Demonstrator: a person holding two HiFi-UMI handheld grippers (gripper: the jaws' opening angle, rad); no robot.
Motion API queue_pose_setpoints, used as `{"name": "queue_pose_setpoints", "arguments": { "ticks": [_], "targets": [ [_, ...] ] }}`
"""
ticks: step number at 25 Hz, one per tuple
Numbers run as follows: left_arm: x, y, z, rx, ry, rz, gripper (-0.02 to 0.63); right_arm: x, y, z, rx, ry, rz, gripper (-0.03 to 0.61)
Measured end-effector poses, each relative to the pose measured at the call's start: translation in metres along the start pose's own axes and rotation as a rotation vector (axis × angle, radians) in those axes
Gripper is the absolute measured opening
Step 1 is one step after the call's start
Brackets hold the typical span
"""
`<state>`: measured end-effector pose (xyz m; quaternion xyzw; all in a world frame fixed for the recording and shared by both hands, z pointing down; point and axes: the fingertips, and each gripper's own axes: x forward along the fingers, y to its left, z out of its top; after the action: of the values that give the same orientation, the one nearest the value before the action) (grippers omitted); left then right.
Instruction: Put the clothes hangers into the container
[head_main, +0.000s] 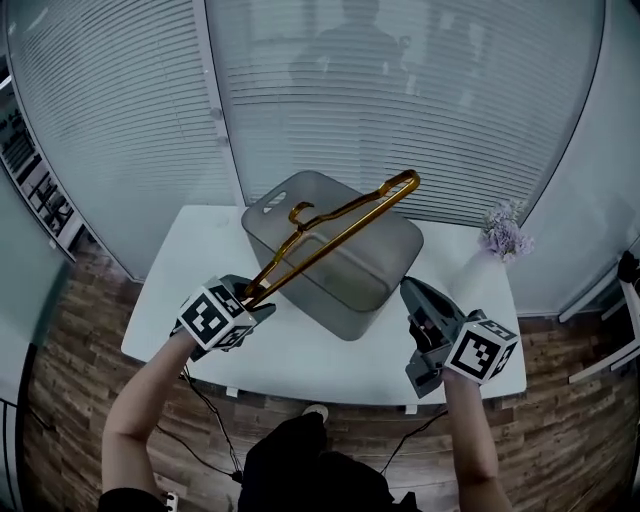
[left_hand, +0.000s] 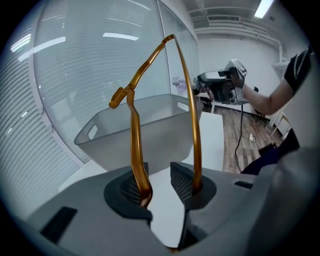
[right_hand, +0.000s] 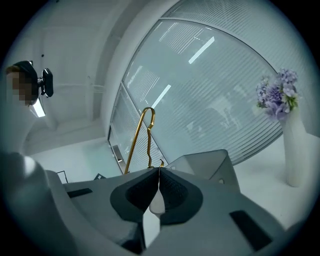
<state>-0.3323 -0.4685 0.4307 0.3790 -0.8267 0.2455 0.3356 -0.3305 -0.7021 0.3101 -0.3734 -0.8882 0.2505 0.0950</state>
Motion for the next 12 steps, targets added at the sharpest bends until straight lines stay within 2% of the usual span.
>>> {"name": "queue_pose_setpoints", "arguments": {
  "ticks": [9,12],
  "targets": [
    [-0.019,0.102,-0.026,0.238,0.288,0.131,0.143,0.048,0.0,0.006,-0.099,0.064,0.027,0.029],
    [-0.023,0.127,-0.026,0.374,0.403,0.168,0.143,0.058,0.0,0.007,-0.129,0.086,0.034,0.029]
  ]
}}
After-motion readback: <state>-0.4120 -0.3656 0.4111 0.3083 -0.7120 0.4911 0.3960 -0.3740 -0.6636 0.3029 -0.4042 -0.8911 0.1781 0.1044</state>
